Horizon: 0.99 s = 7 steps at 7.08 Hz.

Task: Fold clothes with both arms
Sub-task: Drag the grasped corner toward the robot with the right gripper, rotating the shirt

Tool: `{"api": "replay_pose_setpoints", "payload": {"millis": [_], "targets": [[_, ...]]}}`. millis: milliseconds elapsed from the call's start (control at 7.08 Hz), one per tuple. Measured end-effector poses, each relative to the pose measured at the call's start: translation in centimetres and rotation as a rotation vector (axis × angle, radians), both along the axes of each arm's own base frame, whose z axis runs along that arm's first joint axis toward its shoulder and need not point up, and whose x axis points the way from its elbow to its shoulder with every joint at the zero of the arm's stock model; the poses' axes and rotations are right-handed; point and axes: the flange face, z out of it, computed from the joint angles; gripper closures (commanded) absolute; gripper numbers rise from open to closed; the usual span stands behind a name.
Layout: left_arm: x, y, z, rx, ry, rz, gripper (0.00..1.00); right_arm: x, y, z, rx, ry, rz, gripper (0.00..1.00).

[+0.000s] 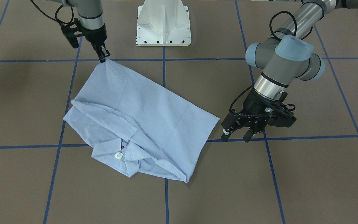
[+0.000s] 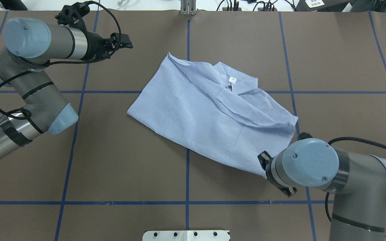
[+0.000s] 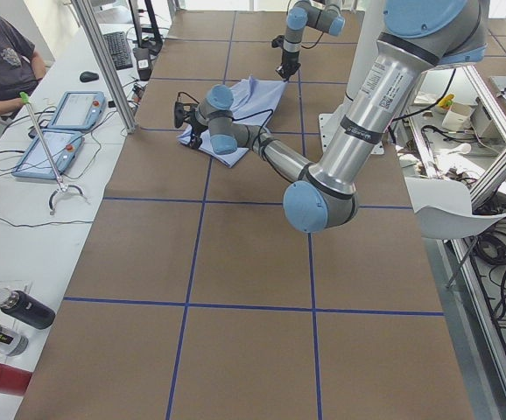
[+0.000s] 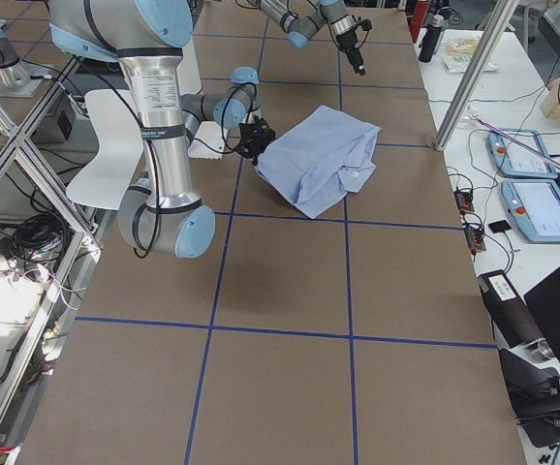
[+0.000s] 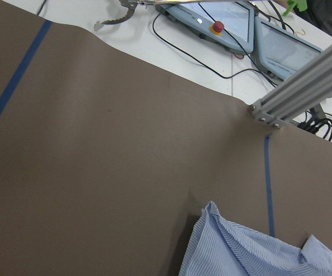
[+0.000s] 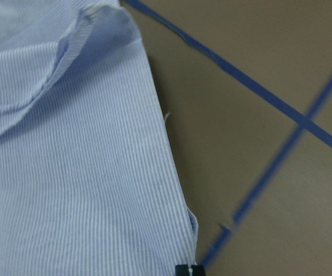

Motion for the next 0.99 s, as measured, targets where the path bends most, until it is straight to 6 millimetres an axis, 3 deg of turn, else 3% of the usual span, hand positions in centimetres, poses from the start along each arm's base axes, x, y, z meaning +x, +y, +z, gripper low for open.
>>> {"api": "replay_pose_setpoints", "payload": {"millis": [141, 282, 424, 565, 706, 988], "targets": [[0.9, 1.7, -1.1, -0.003, 0.031, 0.037, 0.0, -0.5, 5.4, -1.3, -0.072, -0.01, -0.134, 0.0], [1.9, 3.2, -2.1, -0.017, 0.062, 0.064, 0.0, -1.1, 9.6, -1.9, -0.111, -0.001, -0.216, 0.0], [2.9, 4.8, -2.5, -0.03, 0.081, 0.089, 0.0, -1.3, 11.5, -2.1, -0.124, 0.004, -0.242, 0.0], [4.1, 7.1, -2.1, -0.049, 0.092, 0.123, 0.0, -1.2, 10.6, -2.1, -0.119, 0.006, -0.216, 0.0], [5.3, 9.9, -1.3, -0.087, 0.106, 0.157, 0.01, -0.9, 7.2, -2.2, -0.085, 0.0, -0.143, 0.0], [8.3, 14.1, 0.6, -0.161, 0.101, 0.202, 0.06, 1.6, -3.2, -2.7, 0.058, -0.015, -0.024, 0.0]]}}
